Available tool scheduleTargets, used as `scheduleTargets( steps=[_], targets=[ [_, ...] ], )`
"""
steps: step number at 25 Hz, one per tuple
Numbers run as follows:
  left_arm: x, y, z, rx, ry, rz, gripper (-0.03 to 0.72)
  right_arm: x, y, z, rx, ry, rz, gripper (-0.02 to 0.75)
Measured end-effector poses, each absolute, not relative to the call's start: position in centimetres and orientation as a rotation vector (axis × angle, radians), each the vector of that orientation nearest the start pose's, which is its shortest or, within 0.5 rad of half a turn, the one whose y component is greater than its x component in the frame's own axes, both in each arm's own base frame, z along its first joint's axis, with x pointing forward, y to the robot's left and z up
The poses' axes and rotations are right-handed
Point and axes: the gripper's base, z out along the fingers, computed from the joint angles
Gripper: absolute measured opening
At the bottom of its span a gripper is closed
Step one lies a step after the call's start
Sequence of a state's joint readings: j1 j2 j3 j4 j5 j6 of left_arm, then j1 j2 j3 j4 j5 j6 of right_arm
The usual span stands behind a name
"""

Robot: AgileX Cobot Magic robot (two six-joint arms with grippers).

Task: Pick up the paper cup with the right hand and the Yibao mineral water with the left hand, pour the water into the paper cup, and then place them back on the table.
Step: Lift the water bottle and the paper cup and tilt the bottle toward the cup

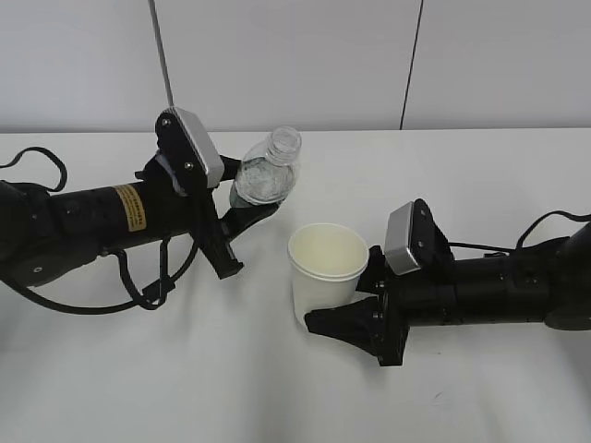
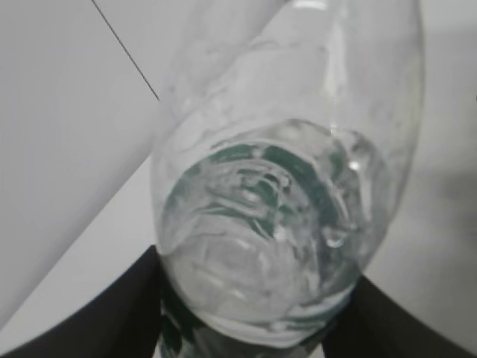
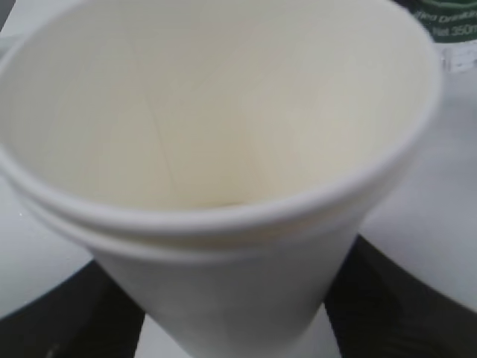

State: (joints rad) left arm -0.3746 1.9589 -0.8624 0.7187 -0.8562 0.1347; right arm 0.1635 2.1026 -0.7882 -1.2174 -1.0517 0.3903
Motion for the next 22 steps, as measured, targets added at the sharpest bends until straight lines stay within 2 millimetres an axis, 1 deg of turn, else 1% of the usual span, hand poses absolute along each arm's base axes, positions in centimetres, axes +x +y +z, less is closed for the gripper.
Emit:
scheduleTargets(
  steps=[3, 7, 14, 22],
  targets=[
    [33.0, -17.8, 14.8, 1.24, 1.342, -0.233, 0.381, 30.6, 12.5, 8.4, -1.138, 1.699, 0.826, 0.526],
    [33.3, -17.9, 15.1, 1.257, 1.308, -0.202, 0.379, 30.7, 12.5, 8.4, -1.134, 1.705, 0.825, 0.526],
    [33.5, -17.8, 15.3, 1.326, 1.204, -0.066, 0.378, 30.7, 12.6, 8.6, -1.128, 1.684, 0.841, 0.526],
    [33.4, -18.1, 16.0, 1.345, 1.055, -0.006, 0.377, 32.0, 13.0, 9.6, -1.149, 1.66, 0.869, 0.526]
  ],
)
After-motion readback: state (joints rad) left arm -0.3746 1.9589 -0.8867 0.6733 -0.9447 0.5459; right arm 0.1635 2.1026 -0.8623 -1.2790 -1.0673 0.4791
